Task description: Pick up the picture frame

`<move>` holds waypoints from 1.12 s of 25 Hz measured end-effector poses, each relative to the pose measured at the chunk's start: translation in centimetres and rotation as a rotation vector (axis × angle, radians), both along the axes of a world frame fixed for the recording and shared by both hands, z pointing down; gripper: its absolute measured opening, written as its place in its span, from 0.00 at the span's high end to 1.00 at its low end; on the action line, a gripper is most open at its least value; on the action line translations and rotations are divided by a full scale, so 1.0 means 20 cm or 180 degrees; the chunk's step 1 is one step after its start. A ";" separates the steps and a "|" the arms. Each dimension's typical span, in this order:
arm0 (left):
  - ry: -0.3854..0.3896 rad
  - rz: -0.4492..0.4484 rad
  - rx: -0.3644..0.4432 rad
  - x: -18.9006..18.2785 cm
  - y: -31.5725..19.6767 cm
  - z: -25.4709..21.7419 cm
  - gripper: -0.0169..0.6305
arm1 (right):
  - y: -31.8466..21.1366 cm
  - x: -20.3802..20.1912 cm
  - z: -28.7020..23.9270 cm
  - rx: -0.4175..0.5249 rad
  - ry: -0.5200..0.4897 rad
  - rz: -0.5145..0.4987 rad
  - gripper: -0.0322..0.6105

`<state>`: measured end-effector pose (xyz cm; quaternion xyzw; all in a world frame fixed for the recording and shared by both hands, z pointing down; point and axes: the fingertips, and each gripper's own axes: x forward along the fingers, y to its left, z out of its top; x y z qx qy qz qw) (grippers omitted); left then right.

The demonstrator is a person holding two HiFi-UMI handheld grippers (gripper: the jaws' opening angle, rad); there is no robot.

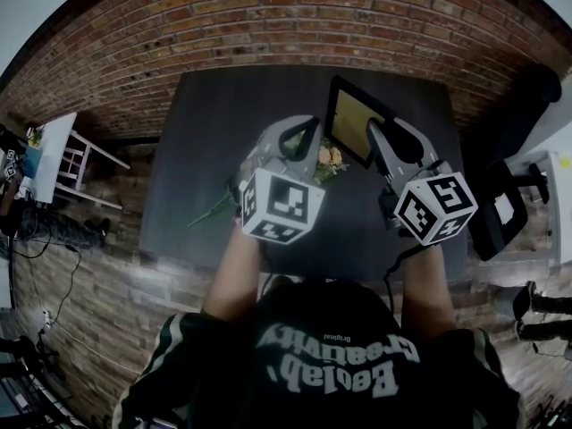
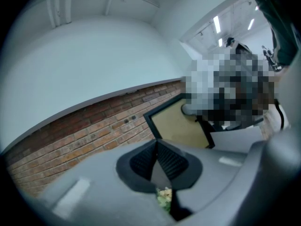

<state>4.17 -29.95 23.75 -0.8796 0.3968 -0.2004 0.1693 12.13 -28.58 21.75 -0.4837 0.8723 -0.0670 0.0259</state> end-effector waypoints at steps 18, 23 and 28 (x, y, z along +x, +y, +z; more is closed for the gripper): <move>-0.0006 0.0068 -0.0032 0.00 -0.01 0.01 0.97 | 0.00 -0.03 0.01 -0.0002 0.0059 -0.0006 0.84; -0.0008 0.0061 -0.0031 -0.01 -0.01 0.01 0.97 | -0.01 -0.04 0.02 0.0026 0.0175 0.0007 0.84; 0.0006 0.0019 -0.0066 -0.03 -0.01 0.02 0.97 | 0.00 -0.06 0.05 0.0020 0.0270 -0.0003 0.84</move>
